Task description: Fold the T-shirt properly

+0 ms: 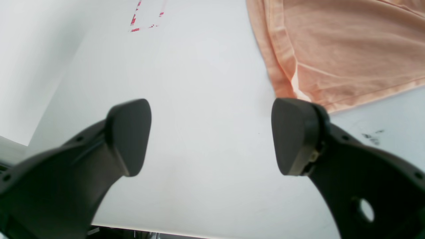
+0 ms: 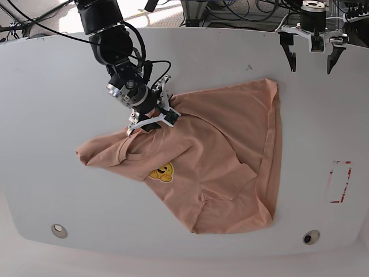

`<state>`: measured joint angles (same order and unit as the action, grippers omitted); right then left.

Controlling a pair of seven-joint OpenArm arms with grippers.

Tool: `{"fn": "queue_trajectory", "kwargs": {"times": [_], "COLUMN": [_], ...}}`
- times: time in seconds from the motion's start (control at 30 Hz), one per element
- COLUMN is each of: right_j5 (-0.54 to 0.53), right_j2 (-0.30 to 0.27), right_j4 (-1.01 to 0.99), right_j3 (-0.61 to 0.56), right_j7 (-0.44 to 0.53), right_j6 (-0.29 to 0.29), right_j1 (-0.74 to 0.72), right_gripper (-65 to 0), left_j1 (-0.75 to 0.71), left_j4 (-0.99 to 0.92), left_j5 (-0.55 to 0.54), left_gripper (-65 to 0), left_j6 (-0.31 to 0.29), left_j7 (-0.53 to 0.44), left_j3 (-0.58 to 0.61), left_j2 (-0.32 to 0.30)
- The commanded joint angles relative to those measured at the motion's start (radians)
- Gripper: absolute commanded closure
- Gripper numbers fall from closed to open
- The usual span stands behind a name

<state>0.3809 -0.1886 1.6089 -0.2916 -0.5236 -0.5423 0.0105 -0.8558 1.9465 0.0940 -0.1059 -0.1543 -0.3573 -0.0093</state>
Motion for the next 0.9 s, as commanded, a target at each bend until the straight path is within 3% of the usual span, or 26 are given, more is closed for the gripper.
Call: {"fn": "queue_trajectory", "kwargs": {"times": [0.0,0.17,0.43,0.87], "right_j5": [-0.001,0.014,0.158,0.172], "right_j2": [-0.004,-0.004,0.036,0.045], "right_j4": [0.017,0.026,0.051,0.008], "right_j3": [0.004,0.004,-0.001,-0.001], "right_j7": [0.015,0.015,0.015,0.015], "right_j6": [0.009,0.009,0.000,-0.002], "right_j1": [-0.033,-0.036,-0.007,-0.013], "right_gripper": [-27.0,-27.0,-27.0,-27.0], "left_j1": [-0.010,-0.009,-0.006,-0.004], "left_j4": [0.014,0.014,0.014,0.014], "left_j5": [-0.003,-0.003,-0.003,-0.001], "left_gripper": [-53.1,-53.1,-53.1,-53.1], "left_j6": [0.005,0.005,0.005,0.005], "left_j7": [-0.028,-0.028,-0.028,-0.028], "left_j3": [-0.004,-0.004,-0.004,-0.001], "left_j2": [-0.007,-0.007,-0.007,-0.007]}}
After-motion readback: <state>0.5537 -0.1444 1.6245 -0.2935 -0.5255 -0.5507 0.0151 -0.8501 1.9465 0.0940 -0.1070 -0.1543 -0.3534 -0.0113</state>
